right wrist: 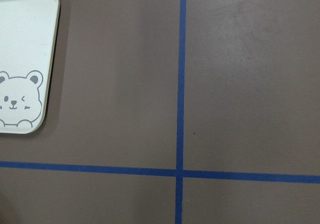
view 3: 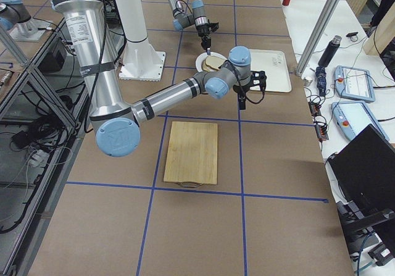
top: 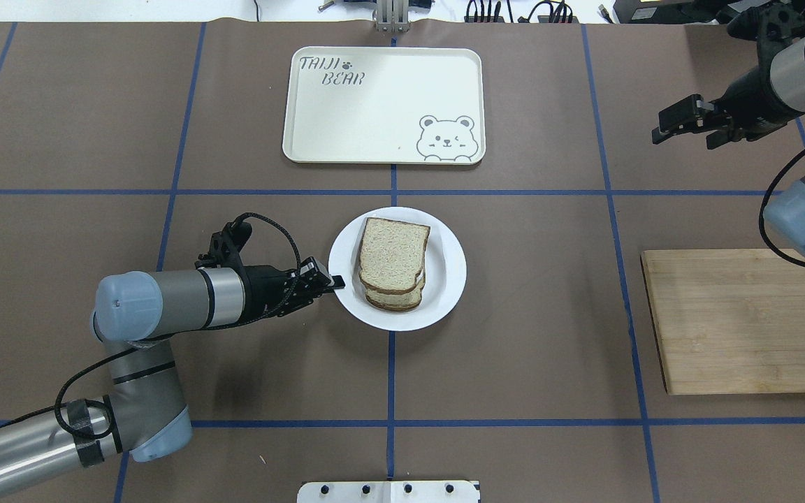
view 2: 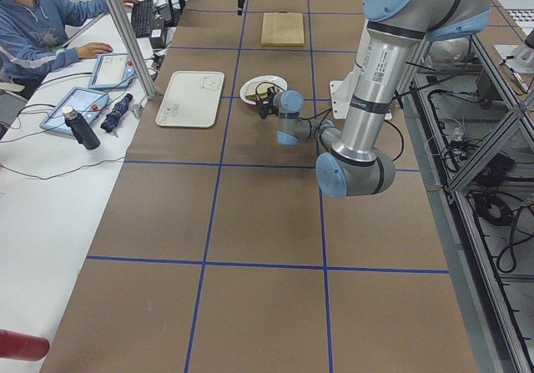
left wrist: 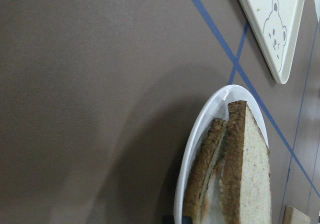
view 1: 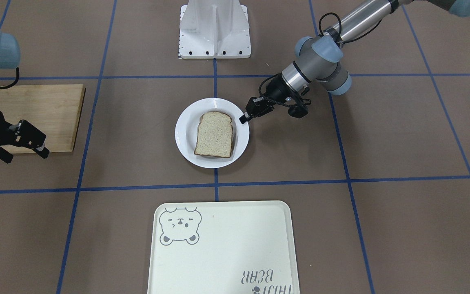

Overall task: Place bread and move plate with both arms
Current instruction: 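Slide the plate with the left gripper onto the white bear tray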

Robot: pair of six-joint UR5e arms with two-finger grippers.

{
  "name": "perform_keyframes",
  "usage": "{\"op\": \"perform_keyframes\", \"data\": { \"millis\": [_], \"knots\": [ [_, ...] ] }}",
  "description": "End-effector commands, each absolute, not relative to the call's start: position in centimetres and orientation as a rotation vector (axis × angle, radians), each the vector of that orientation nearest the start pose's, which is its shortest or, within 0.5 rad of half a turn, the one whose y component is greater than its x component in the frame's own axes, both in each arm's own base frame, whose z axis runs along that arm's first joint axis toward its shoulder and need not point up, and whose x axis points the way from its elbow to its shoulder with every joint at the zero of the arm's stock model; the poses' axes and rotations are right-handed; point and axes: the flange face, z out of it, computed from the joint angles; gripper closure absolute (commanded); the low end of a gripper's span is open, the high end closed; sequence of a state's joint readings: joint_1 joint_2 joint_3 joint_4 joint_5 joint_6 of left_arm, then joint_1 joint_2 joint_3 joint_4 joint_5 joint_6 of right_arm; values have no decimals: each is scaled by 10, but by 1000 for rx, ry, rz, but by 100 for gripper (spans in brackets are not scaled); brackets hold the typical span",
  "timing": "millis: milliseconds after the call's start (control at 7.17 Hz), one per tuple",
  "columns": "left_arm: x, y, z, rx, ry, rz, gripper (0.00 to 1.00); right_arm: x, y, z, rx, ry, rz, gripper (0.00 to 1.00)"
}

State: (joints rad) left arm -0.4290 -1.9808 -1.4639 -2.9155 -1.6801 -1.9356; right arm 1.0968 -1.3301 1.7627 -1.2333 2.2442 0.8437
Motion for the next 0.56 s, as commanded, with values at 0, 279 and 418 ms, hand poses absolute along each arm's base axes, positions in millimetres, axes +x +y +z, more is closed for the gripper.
{"op": "perform_keyframes", "data": {
  "millis": [0, 279, 418],
  "knots": [
    [514, -382, 305, 25, 1728, -564, 100, -203, -551, 398, 194, -953, 83, 0],
    [491, -410, 294, 105, 1782, -628, 100, -200, -552, 398, 201, -949, 89, 0],
    [475, -436, 292, 151, 1779, -684, 100, -199, -552, 400, 201, -946, 91, 0]
  ]
}}
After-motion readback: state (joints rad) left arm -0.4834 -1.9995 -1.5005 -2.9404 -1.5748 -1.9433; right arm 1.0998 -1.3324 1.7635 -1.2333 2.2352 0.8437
